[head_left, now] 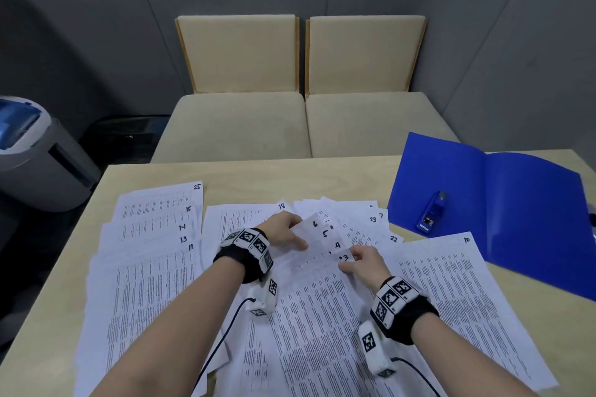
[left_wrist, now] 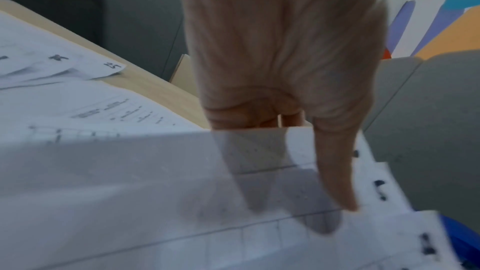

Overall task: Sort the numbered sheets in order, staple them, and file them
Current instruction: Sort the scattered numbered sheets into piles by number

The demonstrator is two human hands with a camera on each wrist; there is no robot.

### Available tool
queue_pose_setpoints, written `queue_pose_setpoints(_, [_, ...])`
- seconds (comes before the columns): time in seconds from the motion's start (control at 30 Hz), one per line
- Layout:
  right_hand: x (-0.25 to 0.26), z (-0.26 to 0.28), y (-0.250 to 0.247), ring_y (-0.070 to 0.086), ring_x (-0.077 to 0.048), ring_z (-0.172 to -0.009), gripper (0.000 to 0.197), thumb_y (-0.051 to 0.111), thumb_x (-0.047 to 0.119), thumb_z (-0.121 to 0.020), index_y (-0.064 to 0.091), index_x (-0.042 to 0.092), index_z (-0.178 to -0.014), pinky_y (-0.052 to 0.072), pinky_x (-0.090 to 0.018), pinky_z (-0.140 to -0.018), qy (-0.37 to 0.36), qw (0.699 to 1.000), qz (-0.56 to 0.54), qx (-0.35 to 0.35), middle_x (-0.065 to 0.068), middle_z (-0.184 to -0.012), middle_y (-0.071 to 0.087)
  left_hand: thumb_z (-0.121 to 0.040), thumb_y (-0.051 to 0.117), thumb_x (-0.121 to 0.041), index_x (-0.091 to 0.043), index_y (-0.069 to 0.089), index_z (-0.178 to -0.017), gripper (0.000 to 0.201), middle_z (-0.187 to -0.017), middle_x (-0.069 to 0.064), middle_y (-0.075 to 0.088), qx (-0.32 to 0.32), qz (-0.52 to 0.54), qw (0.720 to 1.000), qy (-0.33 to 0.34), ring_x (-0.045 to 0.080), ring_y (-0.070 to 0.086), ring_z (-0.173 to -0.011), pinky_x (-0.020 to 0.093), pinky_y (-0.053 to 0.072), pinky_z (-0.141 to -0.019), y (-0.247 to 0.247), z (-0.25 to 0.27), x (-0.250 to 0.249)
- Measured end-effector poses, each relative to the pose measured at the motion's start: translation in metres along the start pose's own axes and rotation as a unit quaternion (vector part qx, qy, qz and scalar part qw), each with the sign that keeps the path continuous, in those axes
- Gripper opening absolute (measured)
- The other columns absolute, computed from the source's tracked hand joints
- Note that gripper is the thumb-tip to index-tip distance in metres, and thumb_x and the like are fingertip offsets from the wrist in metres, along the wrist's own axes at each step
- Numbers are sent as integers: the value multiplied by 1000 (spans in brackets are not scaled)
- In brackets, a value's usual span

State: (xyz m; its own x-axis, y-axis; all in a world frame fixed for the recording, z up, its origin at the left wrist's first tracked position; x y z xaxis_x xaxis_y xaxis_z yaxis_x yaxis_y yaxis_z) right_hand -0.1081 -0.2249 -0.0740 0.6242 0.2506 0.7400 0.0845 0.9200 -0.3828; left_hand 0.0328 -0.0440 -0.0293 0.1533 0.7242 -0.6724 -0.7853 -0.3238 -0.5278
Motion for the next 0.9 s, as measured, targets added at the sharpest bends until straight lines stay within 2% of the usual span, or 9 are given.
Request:
queue_pose_setpoints(0.07, [1,2,-4,66,-21,-92,18,71,32,-65,69,23,-80,47,-47,-94,2,1000,-18,0,2,-87,72,-73,69,-59,-19,61,-71,41,-65,-8,57,-19,-42,998,-40,12,55,-62,24,42,-63,-3,6,11])
queue_pose_setpoints(0.17, [4,11,-16,64,-29,-97,17,61,-1,-85,66,14,-86,49,-43,-95,24,991,-134,-13,-8,-93,70,-61,44,-89,-22,48,-60,67,-56,-8,47,-63,19,993,-100,12,46,-52,23,39,-62,-10,23,34])
queue_pose_setpoints(0.27, [-7,7,-23,65,-30,-93,19,55,-8,-87,66,7,-89,49,-44,-95,45,974,-220,-28,-14,-96,69,-77,51,-72,-15,65,-89,59,-73,2,66,-45,304,941,-142,19,65,-63,28,53,-62,0,40,53])
queue_pose_setpoints(0.37, [-19,-3,-23,65,-30,-88,20,54,-10,-87,66,5,-84,50,-48,-91,70,964,-252,-53,-19,-98,69,-87,59,-43,-16,57,-74,30,-48,-4,49,2,487,864,-125,12,44,-37,20,42,-41,23,52,53])
queue_pose_setpoints(0.47, [-21,-11,-15,66,-34,-95,13,59,-6,-83,67,2,-87,50,-52,-93,68,968,-227,-77,-21,-101,70,-85,66,-10,-7,52,-91,16,-50,2,47,-3,392,906,-160,14,42,-38,19,33,-39,43,48,64])
queue_pose_setpoints(0.57, [-16,-22,-6,69,-30,-83,17,71,15,-69,66,9,-84,57,-47,-80,49,991,-123,-37,-10,-89,72,-84,66,-4,5,37,-130,55,-87,22,65,-70,266,939,-206,30,64,-71,29,51,-65,52,41,78])
queue_pose_setpoints(0.67, [2,-35,-23,56,-21,-67,16,73,19,-76,60,15,-84,48,-24,-51,22,992,-109,-59,-6,-85,63,-83,60,0,4,48,-113,33,-86,18,60,-144,200,948,-203,25,57,-67,32,48,-62,49,40,82])
queue_pose_setpoints(0.77, [11,-57,-66,60,-30,-95,27,51,5,-89,62,8,-114,53,-26,-74,34,972,-65,-223,-14,-114,63,-84,61,-4,1,49,-109,29,-94,20,63,-155,182,950,-201,28,61,-78,36,51,-69,47,41,86])
queue_pose_setpoints(0.9, [19,-77,-82,53,-35,-116,34,45,6,-88,65,11,-115,46,-38,-98,65,981,32,-181,-14,-129,56,-82,65,-11,-3,49,-111,34,-103,19,62,-143,184,950,-208,32,62,-95,46,52,-86,49,40,97])
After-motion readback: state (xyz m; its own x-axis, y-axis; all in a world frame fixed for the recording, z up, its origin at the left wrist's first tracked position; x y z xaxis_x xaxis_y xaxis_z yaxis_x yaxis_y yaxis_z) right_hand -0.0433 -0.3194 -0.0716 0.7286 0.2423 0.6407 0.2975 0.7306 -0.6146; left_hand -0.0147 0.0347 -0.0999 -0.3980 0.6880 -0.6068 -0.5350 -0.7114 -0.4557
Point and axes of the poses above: each hand's wrist, its own z-axis away from the middle knuckle, its own y-axis out of the palm, x = y × z, the point moved 2 cm from there along -z, towards the middle knuckle
